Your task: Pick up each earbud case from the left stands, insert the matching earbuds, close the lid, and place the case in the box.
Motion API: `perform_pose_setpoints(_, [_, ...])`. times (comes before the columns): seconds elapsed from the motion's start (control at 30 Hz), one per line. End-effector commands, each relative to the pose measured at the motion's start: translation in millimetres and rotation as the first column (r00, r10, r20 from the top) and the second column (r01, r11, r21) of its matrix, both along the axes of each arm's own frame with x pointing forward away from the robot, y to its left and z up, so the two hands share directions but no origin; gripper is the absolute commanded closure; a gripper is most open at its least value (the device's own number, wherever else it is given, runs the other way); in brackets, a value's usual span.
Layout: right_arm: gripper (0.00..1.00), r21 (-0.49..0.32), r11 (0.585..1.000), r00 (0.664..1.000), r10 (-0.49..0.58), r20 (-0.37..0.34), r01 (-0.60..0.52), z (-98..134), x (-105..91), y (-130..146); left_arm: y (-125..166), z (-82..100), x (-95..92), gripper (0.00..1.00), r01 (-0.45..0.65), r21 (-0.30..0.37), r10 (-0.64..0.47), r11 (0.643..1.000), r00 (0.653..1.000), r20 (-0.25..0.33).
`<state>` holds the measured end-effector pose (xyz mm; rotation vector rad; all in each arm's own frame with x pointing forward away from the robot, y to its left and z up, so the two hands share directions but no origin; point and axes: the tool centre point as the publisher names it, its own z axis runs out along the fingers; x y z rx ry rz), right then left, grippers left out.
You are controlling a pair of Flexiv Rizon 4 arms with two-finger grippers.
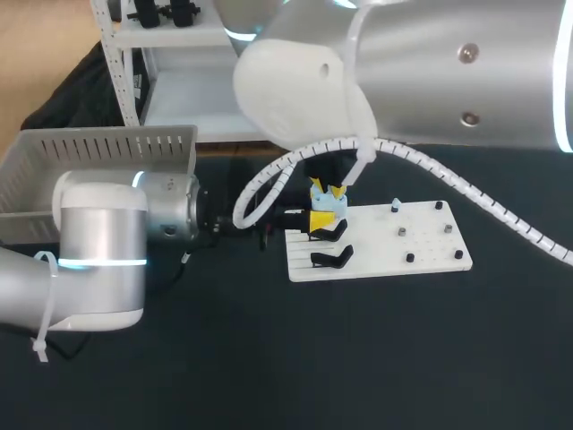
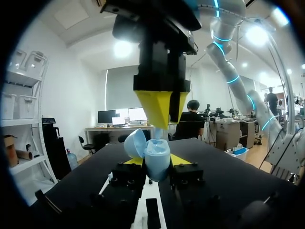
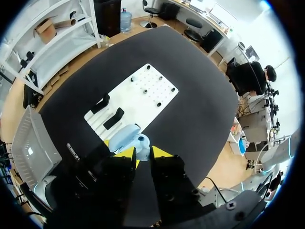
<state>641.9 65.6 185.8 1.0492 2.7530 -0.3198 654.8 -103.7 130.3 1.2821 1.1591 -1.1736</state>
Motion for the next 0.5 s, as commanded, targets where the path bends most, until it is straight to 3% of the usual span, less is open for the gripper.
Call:
perform_pose_setpoints(0.03, [1.00, 0.003, 1.000, 1.000, 0.000, 0.004, 0.000, -0.2, -1.1, -0.9, -0.6, -0.1, -1.7, 1.00, -0.007, 0.000, 0.007, 1.000, 1.000, 0.002])
perform_pose_setpoints(0.5, [1.00, 0.010, 1.000, 1.000, -0.005, -0.010, 0.005, -2.4, 1.2, -0.9, -0.6, -0.1, -1.7, 1.00, -0.007, 0.000, 0.007, 1.000, 1.000, 0.002])
